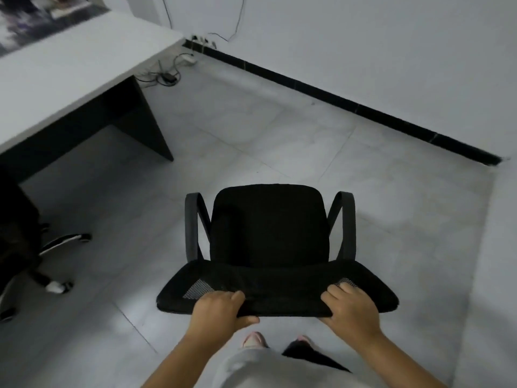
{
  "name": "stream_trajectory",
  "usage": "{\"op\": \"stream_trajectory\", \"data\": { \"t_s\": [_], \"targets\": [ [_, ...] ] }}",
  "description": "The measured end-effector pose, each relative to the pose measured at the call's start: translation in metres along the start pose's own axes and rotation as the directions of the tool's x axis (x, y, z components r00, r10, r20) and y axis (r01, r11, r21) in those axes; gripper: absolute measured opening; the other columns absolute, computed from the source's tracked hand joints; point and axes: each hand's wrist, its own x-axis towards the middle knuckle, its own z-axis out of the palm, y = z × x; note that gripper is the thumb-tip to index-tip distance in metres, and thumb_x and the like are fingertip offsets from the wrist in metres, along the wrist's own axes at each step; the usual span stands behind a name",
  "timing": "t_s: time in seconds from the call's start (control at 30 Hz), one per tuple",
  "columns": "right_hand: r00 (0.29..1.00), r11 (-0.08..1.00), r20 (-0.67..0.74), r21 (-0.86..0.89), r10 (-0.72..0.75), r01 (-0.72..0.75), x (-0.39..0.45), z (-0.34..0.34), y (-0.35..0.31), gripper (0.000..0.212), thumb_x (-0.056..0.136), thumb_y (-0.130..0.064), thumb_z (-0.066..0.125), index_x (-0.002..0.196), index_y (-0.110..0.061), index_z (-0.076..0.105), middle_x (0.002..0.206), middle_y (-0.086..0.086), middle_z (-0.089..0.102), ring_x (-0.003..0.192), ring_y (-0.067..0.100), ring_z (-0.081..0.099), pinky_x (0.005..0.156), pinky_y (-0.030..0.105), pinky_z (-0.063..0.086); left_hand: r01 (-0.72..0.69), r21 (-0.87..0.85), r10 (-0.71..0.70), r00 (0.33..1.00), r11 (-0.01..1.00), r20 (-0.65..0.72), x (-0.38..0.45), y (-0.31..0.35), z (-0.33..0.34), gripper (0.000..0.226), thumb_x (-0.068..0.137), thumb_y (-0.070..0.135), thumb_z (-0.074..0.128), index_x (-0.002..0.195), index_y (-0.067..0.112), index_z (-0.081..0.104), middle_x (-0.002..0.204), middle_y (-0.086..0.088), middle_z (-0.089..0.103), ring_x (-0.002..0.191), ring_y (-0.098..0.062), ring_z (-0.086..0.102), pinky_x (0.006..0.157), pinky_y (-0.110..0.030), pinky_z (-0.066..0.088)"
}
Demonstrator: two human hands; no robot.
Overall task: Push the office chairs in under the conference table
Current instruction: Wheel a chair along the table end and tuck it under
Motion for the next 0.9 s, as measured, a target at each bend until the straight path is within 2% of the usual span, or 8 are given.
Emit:
{"op": "stream_trajectory", "data": {
  "t_s": [0.13,0.27,0.43,0.57,0.7,0.8,0.83,0.9],
  "targets": [
    [0.986,0.986,0.024,0.021,-0.164,0.163,0.007,-0.001,0.028,0.035,0.033,-0.030,0.093,0.049,-0.018,0.064,0.049,-0.006,0.060,0.044,0.013,0.056,0.045,0.012,0.043,0.078,-0.077,-0.079,0.997,0.994,-0.003,-0.020,0.026,0.010,0.054,0.082,0.069,0.033,0.108,0.025,0.052,0.104,0.006,0.064,0.094,-0.011,0.059,0.071,-0.019,0.034],
    [0.946,0.946,0.026,0.029,-0.323,0.322,0.030,-0.002,0.047,0.035,0.032,-0.029,0.093,0.051,-0.016,0.065,0.050,-0.004,0.061,0.045,0.014,0.057,0.045,0.014,0.044,0.128,-0.143,-0.166,0.939,0.981,-0.300,-0.042,0.037,0.006,0.060,0.083,0.069,0.029,0.101,0.026,0.066,0.095,0.014,0.070,0.087,-0.004,0.066,0.077,-0.016,0.049],
    [0.882,0.882,0.035,0.051,-0.470,0.468,0.068,0.009,0.040,0.037,0.034,-0.030,0.092,0.054,-0.015,0.065,0.053,-0.001,0.061,0.045,0.015,0.058,0.045,0.015,0.044,0.216,-0.054,-0.214,0.847,0.975,-0.486,-0.053,0.031,0.018,0.085,0.093,0.056,0.000,0.060,0.022,0.070,0.054,0.009,0.068,0.048,-0.003,0.065,0.046,-0.013,0.050],
    [0.860,0.856,-0.012,0.089,-0.510,0.509,0.100,0.027,0.014,0.034,0.040,-0.027,0.091,0.052,-0.013,0.063,0.051,0.001,0.059,0.042,0.016,0.054,0.039,0.015,0.039,0.293,-0.037,-0.275,0.835,0.955,-0.476,-0.057,0.001,0.024,0.059,0.086,0.062,0.034,0.054,0.021,0.064,0.043,0.008,0.060,0.038,-0.004,0.058,0.041,-0.011,0.045],
    [0.860,0.851,-0.044,0.128,-0.508,0.509,0.136,0.046,-0.024,0.036,0.039,-0.022,0.092,0.047,-0.011,0.058,0.045,0.003,0.053,0.038,0.018,0.049,0.034,0.017,0.036,0.390,-0.053,-0.369,0.805,0.919,-0.465,-0.062,-0.034,0.020,0.069,0.085,0.064,0.020,0.054,0.021,0.064,0.044,0.010,0.062,0.038,-0.007,0.059,0.040,-0.012,0.045],
    [0.856,0.845,-0.042,0.143,-0.515,0.515,0.163,0.059,-0.056,0.038,0.032,-0.015,0.091,0.044,-0.011,0.055,0.042,0.003,0.050,0.036,0.019,0.047,0.035,0.018,0.034,0.414,-0.084,-0.406,0.800,0.906,-0.442,-0.069,-0.068,0.015,0.041,0.067,0.059,0.062,0.052,0.021,0.064,0.044,0.011,0.062,0.038,-0.007,0.060,0.040,-0.012,0.045],
    [0.847,0.837,-0.036,0.140,-0.530,0.529,0.171,0.063,-0.067,0.038,0.031,-0.015,0.091,0.044,-0.011,0.055,0.042,0.003,0.050,0.036,0.019,0.047,0.035,0.018,0.034,0.424,-0.093,-0.421,0.800,0.901,-0.428,-0.072,-0.080,0.015,0.042,0.070,0.060,0.060,0.052,0.022,0.064,0.043,0.012,0.062,0.038,-0.006,0.060,0.040,-0.012,0.045],
    [0.830,0.818,-0.037,0.151,-0.556,0.555,0.188,0.074,-0.087,0.039,0.032,-0.017,0.092,0.045,-0.011,0.056,0.042,0.003,0.050,0.036,0.019,0.046,0.036,0.018,0.034,0.455,-0.082,-0.437,0.769,0.887,-0.467,-0.077,-0.105,0.019,0.066,0.086,0.064,0.023,0.052,0.025,0.063,0.043,0.014,0.060,0.038,-0.002,0.058,0.040,-0.011,0.045]
  ]
}}
